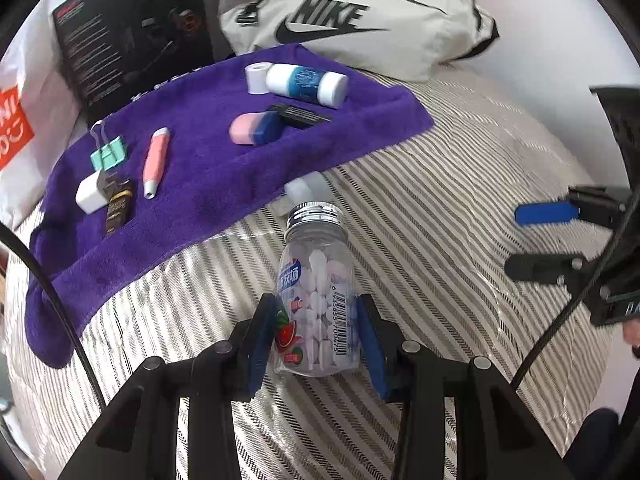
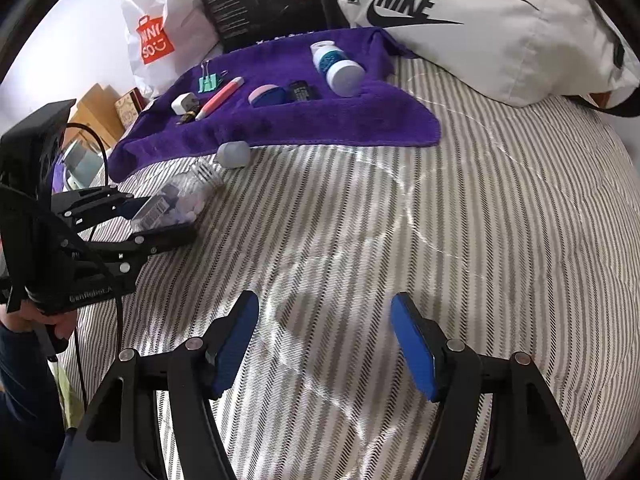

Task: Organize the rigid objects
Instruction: 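Lower the left tool onto the clear pill bottle and close on it, then close the right tool on the white USB light while the left tool holds the pill bottle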

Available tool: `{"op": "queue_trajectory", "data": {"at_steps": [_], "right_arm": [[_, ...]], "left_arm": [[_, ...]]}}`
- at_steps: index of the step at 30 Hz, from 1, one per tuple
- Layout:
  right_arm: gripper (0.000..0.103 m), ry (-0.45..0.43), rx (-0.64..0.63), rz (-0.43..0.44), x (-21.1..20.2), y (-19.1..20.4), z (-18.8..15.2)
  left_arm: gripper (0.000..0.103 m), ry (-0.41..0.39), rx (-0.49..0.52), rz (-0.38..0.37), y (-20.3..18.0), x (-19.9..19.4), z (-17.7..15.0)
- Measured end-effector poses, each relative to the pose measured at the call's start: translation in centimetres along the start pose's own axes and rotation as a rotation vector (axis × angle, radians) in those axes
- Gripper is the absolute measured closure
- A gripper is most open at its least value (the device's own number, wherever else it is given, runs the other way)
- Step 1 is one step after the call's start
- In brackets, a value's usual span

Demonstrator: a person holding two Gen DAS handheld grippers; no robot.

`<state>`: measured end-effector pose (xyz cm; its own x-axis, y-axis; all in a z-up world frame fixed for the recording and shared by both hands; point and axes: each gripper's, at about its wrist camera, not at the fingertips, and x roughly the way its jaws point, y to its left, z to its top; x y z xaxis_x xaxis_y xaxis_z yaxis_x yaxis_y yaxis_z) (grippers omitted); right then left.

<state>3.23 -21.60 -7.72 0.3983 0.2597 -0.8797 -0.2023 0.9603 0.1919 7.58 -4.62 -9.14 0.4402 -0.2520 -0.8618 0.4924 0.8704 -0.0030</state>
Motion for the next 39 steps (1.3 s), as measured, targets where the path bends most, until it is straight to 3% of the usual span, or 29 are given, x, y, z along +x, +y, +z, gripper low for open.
{"op": "queue_trajectory", "data": {"at_steps": [6,17,20,24,31,34,39], "right_arm": [[0.035,-0.012,-0.035,0.025,0.1,1.5,1.1],[0.036,-0.073,-0.104,0.082,4.0,7.1,7.0],[0.037,-0.071,-0.091,0.038,5.3,8.2,7.9],[0.051,-0.061,-0.049,-0.031,6.6,8.4,8.5],[0.051,-0.069,-0.049,-0.113,7.5,9.7,9.1],[0.058,-0.073,-0.096,-0.169,7.9,10.4,9.1],[0.066,-0.054,-0.130,-0.156,7.4,9.7,9.0]], "left_arm": [[0.064,-0.035,-0.080,0.014,2.8,-1.9,-1.1],[0.064,-0.041,-0.222,0.088,9.2,-4.0,-4.6],[0.064,-0.047,-0.251,0.082,10.2,-4.0,-5.2],[0.064,-0.056,-0.278,0.069,11.0,-3.8,-5.6],[0.064,-0.078,-0.279,0.021,11.2,-3.6,-6.0],[0.064,-0.091,-0.289,0.000,11.4,-3.6,-6.0],[0.064,-0.100,-0.292,-0.012,11.6,-3.7,-6.3]]}}
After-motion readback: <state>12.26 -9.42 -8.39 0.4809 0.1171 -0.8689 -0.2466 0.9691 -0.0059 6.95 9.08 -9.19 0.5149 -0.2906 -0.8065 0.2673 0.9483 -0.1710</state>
